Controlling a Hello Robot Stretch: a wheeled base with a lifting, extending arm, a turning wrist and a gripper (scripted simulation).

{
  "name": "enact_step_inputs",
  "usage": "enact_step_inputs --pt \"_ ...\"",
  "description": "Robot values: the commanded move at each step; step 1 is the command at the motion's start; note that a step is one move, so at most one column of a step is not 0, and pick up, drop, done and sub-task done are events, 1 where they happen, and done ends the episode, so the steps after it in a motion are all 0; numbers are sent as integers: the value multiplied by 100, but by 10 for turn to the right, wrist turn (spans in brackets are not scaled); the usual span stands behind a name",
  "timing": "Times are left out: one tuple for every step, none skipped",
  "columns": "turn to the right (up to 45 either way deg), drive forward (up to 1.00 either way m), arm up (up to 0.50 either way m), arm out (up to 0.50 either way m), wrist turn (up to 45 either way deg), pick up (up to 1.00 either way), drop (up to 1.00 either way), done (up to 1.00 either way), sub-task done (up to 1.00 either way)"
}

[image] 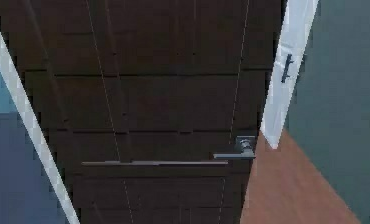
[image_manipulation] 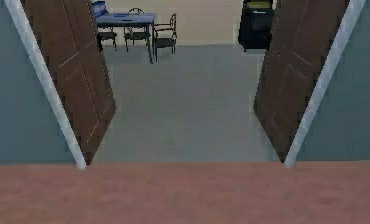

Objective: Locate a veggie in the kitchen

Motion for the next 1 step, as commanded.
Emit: enact_step_inputs --pt "-450 0 0 0 0 0 0 0 0"
